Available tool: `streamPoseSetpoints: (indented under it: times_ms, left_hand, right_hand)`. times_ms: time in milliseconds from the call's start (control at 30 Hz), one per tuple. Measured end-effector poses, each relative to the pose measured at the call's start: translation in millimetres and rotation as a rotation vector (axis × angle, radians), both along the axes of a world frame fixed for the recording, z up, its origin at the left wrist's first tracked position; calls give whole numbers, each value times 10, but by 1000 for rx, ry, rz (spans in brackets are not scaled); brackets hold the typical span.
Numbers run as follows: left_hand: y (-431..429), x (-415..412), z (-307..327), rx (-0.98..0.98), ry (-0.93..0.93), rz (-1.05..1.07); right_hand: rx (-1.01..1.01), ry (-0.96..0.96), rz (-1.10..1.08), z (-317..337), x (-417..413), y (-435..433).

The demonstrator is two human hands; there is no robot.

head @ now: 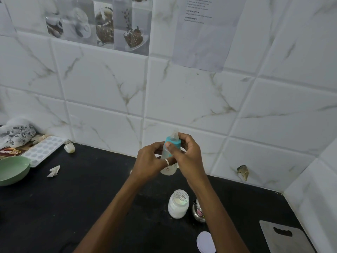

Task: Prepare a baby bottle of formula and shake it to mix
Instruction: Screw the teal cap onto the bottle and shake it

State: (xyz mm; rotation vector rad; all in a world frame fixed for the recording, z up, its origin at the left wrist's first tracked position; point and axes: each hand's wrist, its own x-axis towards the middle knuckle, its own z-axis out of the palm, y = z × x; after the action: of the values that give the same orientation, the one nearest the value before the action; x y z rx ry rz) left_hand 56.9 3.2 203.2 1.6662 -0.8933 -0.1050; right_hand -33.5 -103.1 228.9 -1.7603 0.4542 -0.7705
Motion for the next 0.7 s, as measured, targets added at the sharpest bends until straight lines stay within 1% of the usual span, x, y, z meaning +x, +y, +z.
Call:
streamPoseSetpoints:
  times_ms: [67,233,300,367,433,500,567,700]
  left_hand:
    - [10,2,8,13,7,-27]
    - [51,35,70,51,46,-134]
    - [45,36,74,52,48,-135]
    - [13,10,49,46,47,-98]
    - [-34,-46,3,26,15,-8]
    - [-75,-127,-50,-19,-32,80]
    - [-103,-204,-90,-74,-79,117]
    - [-125,-231,-112,-90,-110,133]
  right_hand:
    - [-39,13,27,-14,-8,-38]
    - [5,83,372,152,-113,-307]
    - [-10,88,408,200,-131,-359]
    - [20,63,357,198,-131,-325]
    - [54,31,235,121,-106,-220]
    - [2,18,64,8,-63,-85]
    - [-60,11,-60,-75,-34,48]
    - [-79,25,-119,-101,-9,104]
